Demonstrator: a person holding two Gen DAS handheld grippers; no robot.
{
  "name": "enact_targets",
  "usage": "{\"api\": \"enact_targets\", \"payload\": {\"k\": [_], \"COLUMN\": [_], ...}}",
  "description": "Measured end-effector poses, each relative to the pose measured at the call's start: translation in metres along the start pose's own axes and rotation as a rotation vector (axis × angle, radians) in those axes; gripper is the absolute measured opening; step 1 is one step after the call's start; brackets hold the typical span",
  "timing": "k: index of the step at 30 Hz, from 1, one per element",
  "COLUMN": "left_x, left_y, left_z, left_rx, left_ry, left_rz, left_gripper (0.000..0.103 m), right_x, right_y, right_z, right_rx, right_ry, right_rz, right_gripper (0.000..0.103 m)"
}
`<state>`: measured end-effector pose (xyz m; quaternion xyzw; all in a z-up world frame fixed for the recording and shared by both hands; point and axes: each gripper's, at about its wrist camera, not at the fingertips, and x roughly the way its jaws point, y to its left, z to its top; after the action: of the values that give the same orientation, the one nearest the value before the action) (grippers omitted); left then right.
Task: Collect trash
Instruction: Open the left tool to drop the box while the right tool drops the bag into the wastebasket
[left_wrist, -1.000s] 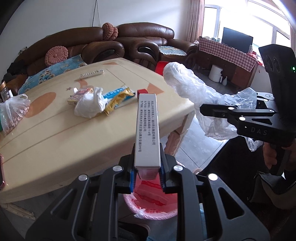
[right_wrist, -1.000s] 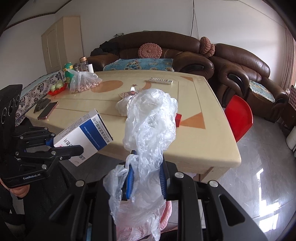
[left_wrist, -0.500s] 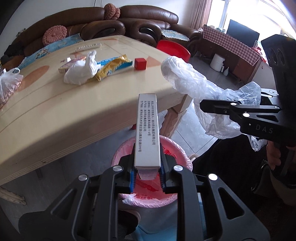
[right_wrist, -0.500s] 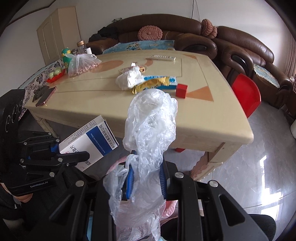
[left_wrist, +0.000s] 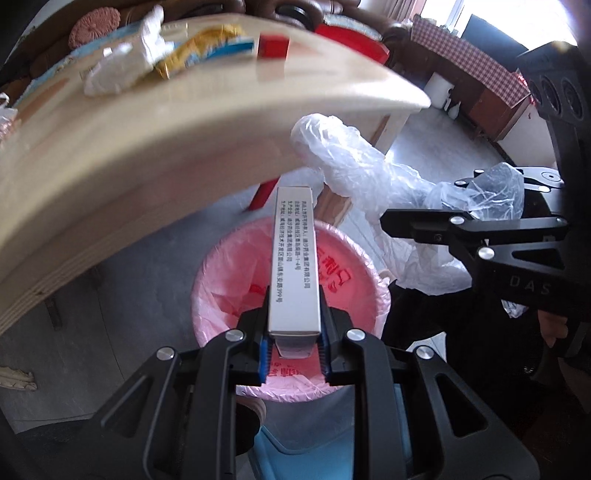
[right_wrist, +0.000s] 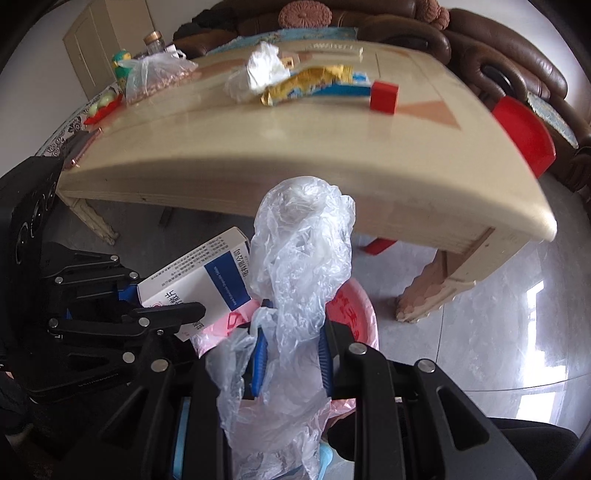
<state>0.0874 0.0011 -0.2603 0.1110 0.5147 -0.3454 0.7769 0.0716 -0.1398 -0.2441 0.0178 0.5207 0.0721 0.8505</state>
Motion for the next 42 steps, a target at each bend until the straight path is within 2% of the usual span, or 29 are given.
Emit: {"api": "enact_targets", "payload": {"k": [8, 20, 28, 31, 33, 35, 37, 38, 39, 42], "left_x": [0.049, 0.111, 0.141, 0.143, 0.147, 0.147, 0.147, 0.148, 0.147, 0.143], "left_y": [0.008, 0.025, 0.033, 0.032, 0.036, 0.039, 0.039, 0.039, 0.04, 0.041], "left_z": [-0.002, 0.0, 0.009, 0.006, 0.001, 0.002, 0.004, 0.004, 0.004, 0.005], "left_rx": [-0.012, -0.103, -0.146, -0.139, -0.145, -0.159, -0.159, -0.161, -0.166, -0.175], "left_ry": [0.119, 0.275, 0.326, 0.338, 0.344, 0.344, 0.343, 0.346, 0.346, 0.337], "left_rz": [0.011, 0.005, -0.006, 0.016, 0.031, 0.035, 0.041, 0.041, 0.043, 0.052], "left_gripper": [0.02, 0.02, 0.02, 0.02, 0.026, 0.046, 0.049, 0.053, 0.054, 0.055], "right_x": [0.052, 0.133, 0.17, 0.176, 0.176, 0.178, 0.176, 0.175, 0.175, 0.172], "right_y": [-0.014, -0.027, -0.024, -0.025, -0.026, -0.028, -0.028, -0.029, -0.03, -0.033], "right_z": [-0.012, -0.03, -0.039, -0.043, -0.043, -0.043, -0.042, -0.041, -0.041, -0.038], "right_rx": [0.021, 0.051, 0.044, 0.035, 0.039, 0.047, 0.05, 0.052, 0.054, 0.06], "right_ry": [0.13, 0.334, 0.424, 0.434, 0.438, 0.433, 0.42, 0.412, 0.403, 0.39], "right_rz": [0.015, 0.051, 0.065, 0.063, 0.066, 0.07, 0.07, 0.066, 0.064, 0.067], "right_gripper": [0.023, 0.023, 0.023, 0.025, 0.031, 0.037, 0.047, 0.056, 0.059, 0.059]}}
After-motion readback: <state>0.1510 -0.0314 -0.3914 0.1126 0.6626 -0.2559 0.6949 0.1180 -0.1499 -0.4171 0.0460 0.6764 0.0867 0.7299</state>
